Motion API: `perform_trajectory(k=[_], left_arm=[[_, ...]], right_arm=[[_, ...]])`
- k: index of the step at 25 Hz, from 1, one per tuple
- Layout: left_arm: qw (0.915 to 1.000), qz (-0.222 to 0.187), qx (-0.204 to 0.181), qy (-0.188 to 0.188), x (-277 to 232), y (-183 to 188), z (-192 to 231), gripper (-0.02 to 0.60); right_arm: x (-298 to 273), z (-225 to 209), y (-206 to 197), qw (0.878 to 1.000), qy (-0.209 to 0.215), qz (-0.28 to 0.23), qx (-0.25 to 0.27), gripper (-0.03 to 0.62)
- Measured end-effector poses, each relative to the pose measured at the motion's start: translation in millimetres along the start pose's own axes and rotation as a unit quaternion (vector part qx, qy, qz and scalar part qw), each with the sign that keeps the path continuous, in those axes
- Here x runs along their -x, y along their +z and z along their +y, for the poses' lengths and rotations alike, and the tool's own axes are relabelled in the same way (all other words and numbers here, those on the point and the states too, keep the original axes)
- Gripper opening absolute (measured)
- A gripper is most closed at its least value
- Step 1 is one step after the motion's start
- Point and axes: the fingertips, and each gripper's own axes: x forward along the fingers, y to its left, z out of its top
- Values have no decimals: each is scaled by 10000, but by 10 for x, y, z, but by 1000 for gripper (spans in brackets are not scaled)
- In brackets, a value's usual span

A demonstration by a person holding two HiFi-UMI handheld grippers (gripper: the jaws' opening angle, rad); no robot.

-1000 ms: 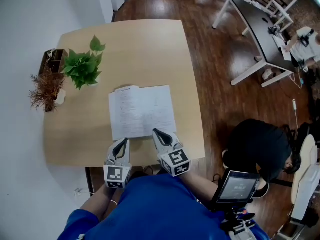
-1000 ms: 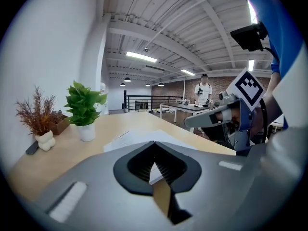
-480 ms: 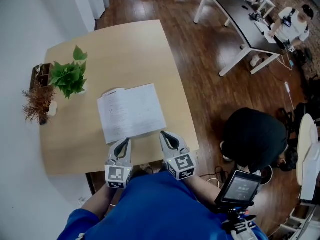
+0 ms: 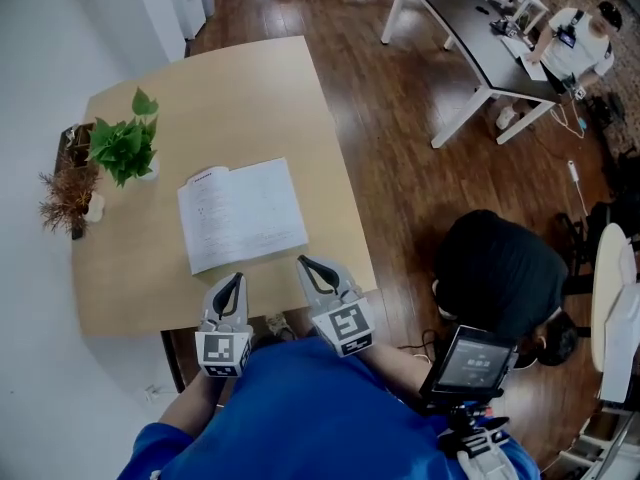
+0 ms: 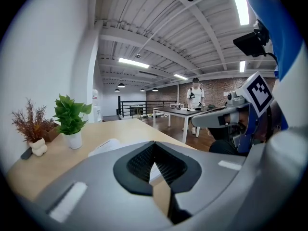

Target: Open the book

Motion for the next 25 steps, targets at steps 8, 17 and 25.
perform_trajectory(k=[8, 17, 25], left_arm=[[9995, 127, 81, 262, 179, -29, -686, 6], [9992, 19, 160, 354, 308, -1, -989, 6], [9997, -53, 60, 243, 384, 42, -958, 6]], right_arm=[[555, -190, -56, 9996, 253, -75, 108, 3], [879, -226, -170, 9989, 388, 60, 247, 2], [923, -126, -165, 9994, 308, 64, 155, 2]])
